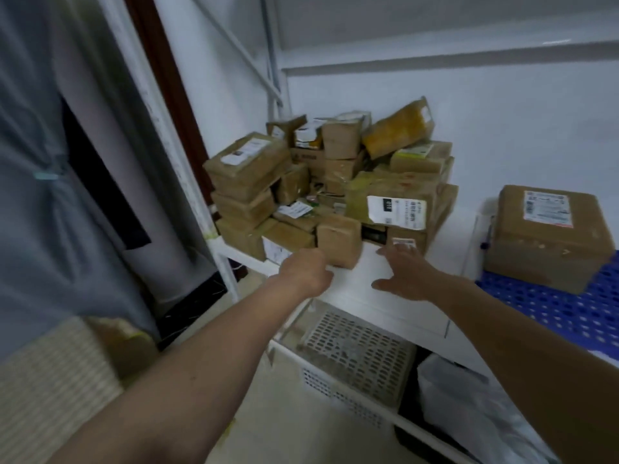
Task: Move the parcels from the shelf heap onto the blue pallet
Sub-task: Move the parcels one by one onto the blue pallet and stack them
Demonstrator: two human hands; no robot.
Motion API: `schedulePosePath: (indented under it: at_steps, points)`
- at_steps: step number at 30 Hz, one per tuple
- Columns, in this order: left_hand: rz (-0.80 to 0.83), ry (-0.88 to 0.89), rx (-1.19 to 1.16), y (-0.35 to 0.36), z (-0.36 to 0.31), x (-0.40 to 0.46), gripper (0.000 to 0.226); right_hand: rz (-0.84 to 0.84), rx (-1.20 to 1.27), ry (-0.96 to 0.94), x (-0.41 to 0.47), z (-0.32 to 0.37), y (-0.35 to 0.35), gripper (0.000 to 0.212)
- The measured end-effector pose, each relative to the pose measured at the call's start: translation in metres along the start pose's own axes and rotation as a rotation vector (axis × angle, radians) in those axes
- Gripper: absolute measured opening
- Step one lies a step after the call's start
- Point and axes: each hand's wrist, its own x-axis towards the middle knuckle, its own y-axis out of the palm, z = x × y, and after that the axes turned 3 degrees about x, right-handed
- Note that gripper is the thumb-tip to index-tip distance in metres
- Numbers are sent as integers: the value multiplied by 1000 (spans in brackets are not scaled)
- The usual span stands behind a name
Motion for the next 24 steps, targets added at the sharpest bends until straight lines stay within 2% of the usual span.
schedulePosePath:
  at_steps: [2,7,12,17,18,21,24]
  points:
    - [-28,-59,9,-11,24,-13,29,7,-3,-48,3,23,1,72]
    - [-82,-110,11,-26,83,-31,25,17,-54,-117,19,77,7,72]
    - [-123,-137,-31,-30,149,-25,36,-70,-149,-168,52,137,16,58]
    - [-102,-148,-69,-47,223,-8,51,-3,-70,-174,105,207,35,78]
    - [-102,-148,-78,-53,238,-2,53,-5,-45,-163,117,221,38,74]
    - [-130,-144,-103,-69,276,17,57,-38,35,-157,146,256,38,46]
    - [-138,-128,-131,-75,303,42,55,-75,107,-127,166,279,37,48]
